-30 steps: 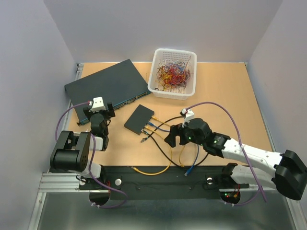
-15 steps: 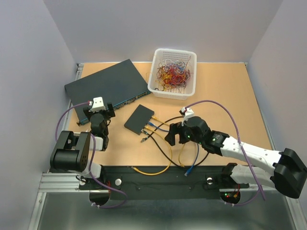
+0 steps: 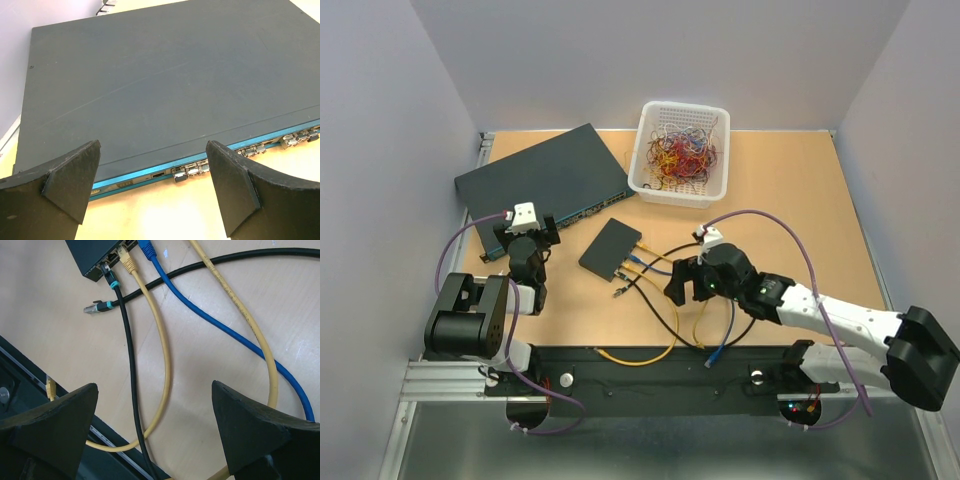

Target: Insert the plug into the switch port

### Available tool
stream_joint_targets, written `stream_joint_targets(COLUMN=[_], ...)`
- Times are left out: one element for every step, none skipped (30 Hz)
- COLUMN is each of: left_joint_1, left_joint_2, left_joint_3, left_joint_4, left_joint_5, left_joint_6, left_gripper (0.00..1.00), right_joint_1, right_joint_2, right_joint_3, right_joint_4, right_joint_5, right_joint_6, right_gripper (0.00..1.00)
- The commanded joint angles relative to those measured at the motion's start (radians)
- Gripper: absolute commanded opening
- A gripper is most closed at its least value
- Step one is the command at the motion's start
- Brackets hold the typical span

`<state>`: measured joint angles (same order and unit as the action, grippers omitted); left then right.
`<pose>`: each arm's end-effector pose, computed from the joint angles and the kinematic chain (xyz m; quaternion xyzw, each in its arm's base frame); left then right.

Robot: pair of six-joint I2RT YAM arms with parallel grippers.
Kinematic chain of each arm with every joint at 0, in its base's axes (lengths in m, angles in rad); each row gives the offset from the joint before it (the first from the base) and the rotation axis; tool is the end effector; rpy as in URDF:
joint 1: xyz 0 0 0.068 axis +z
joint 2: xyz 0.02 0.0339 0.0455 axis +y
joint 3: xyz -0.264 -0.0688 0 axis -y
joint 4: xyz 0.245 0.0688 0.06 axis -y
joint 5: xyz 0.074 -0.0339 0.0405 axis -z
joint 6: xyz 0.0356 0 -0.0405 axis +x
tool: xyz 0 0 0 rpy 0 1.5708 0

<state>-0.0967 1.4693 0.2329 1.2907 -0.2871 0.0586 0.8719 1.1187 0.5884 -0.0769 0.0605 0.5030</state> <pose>0.2382 -0.0130 0.1703 -0.0508 0.6866 0.0847 0.7203 0.1537 0.1795 0.2163 -0.1487 0.8733 0.2732 0.3750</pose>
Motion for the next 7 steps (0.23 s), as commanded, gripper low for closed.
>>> stream_joint_targets(left_joint_1=[-0.003,-0.003,-0.003,-0.003,-0.003,-0.003,-0.003], left_joint_2=[-0.007,-0.009,-0.007,-0.009,-0.009,-0.007,-0.007], left_joint_3=[-0.001,-0.001,-0.001,-0.001,-0.001,-0.001,-0.001], left_joint_4=[0.283,0.283,0.283,0.283,0.283,0.283,0.285], left_joint_5=[0.000,-0.001,0.000,-0.001,-0.001,-0.001,-0.001], left_joint_6=[0.021,0.023,0.020,0.021,0.021,0.021,0.023], left_gripper=[0.99,0.99,0.99,0.99,0.99,0.99,0.99], right_joint_1=[0.009,0.009,0.009,0.007,0.007,0.009,0.009], right_joint_2=[0.007,0.012,0.018,0.023,0.035,0.039,0.041], right_joint_3=[0.037,0.039,0.042,0.045,0.048,0.054,0.059], right_joint_4=[0.009,0.011,0.011,0.012,0.011,0.011,0.014], right_joint_5=[0.004,0.005,0.007,0.007,0.010,0.009,0.006], right_joint_6=[-0.003,-0.003,-0.007,-0.007,-0.009,-0.017,-0.020], right_gripper=[1.00,1.00,1.00,1.00,1.00,1.00,1.00])
